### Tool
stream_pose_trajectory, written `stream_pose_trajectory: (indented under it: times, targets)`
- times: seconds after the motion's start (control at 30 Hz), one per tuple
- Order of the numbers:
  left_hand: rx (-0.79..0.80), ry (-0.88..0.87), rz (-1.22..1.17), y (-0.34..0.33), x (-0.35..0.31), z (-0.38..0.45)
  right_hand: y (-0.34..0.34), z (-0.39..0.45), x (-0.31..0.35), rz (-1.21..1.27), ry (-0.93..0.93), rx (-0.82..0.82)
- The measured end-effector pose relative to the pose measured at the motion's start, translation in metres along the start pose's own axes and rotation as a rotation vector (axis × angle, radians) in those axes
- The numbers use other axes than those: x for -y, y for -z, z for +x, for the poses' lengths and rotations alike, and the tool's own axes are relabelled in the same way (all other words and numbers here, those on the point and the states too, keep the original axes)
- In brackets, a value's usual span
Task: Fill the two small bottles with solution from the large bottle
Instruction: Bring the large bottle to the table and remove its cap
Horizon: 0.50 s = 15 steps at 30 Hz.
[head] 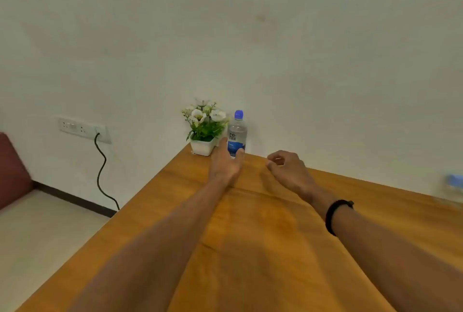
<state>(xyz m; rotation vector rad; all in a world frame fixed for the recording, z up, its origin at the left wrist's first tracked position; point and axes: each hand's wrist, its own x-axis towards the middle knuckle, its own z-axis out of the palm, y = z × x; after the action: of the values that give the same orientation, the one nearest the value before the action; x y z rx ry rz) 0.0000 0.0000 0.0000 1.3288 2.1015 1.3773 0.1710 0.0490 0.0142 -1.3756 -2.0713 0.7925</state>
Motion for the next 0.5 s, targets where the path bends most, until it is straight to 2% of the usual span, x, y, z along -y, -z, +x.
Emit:
stream_pose_trajectory:
  times: [0.07, 0.17, 0.37, 0.5]
  targets:
    - [-0.039, 0.012, -0.017, -0.012, 0.012, 0.011, -0.02, 0.022, 0.0, 0.139, -0.066, -0.024]
    - [-0.113, 0.056, 0.042, -0.026, 0.03, 0.018, -0.041, 0.055, 0.007, 0.218, -0.049, -0.038]
    - [-0.201, -0.079, 0.1, -0.034, 0.045, 0.023, -0.075, 0.094, 0.033, 0.318, 0.058, -0.11]
    - [-0.239, -0.111, -0.006, -0.032, 0.051, 0.022, -0.082, 0.104, 0.042, 0.303, 0.033, -0.218]
